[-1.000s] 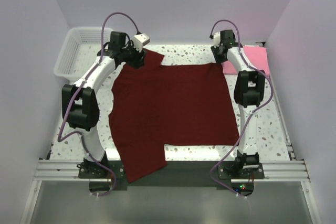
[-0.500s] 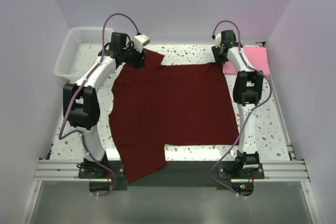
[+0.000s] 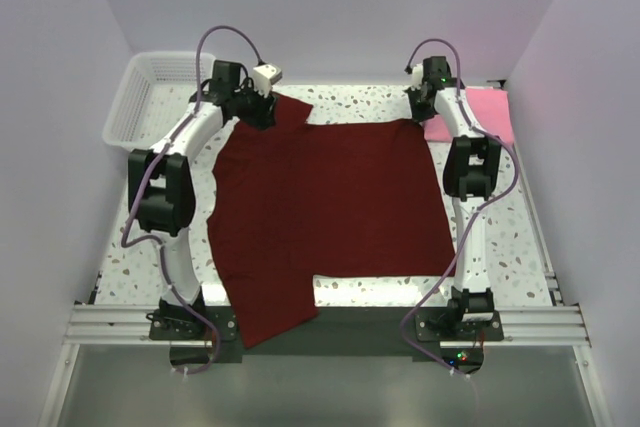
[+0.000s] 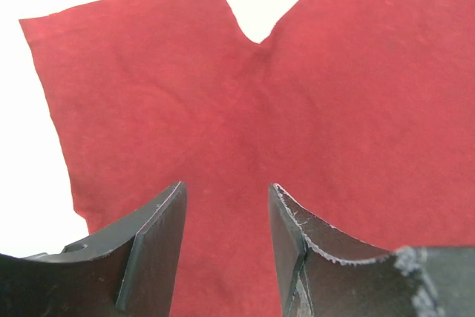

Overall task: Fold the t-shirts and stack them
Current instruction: Fold the tshirt

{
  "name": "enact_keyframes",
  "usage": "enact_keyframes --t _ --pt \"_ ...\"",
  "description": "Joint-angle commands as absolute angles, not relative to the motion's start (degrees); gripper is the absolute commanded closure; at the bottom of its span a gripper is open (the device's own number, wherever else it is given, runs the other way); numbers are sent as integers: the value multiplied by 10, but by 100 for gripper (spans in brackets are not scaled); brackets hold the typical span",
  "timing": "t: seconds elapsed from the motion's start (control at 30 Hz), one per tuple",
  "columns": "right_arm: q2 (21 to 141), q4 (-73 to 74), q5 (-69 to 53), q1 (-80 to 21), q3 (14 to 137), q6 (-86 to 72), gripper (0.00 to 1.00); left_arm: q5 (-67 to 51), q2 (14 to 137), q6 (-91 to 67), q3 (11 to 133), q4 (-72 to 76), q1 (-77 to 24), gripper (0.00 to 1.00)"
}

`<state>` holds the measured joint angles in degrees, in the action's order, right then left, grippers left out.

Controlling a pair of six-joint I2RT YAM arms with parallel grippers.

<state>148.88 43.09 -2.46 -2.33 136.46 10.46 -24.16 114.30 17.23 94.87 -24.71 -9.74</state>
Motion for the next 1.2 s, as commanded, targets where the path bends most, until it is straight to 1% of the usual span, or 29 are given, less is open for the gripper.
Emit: enact_keyframes --t 0.0,0.03,0.3,0.37,0.6,0.77,0.93,1.17 --pt "1528 504 -47 -19 1364 84 96 -216 1171 151 1001 -236 -84 47" --pt "1526 504 -47 -18 1361 81 100 -208 1181 150 1012 -241 -80 47" --pt "1482 473 -58 -18 1303 83 100 -85 1324 139 1169 -234 -75 47" --pt "1470 469 -63 -18 1296 85 100 -69 1351 140 1189 -215 -75 47" --pt "1455 461 -67 -18 1273 91 100 -2 1388 156 1191 -140 -71 48" --pt "1454 458 -64 -18 1271 92 100 -5 1402 135 1176 -113 -53 49" --pt "1455 458 -63 -19 1272 91 100 -51 1445 124 1225 -160 -37 51" --pt "1455 459 -63 -18 1273 92 100 -110 1471 107 1251 -189 -27 53"
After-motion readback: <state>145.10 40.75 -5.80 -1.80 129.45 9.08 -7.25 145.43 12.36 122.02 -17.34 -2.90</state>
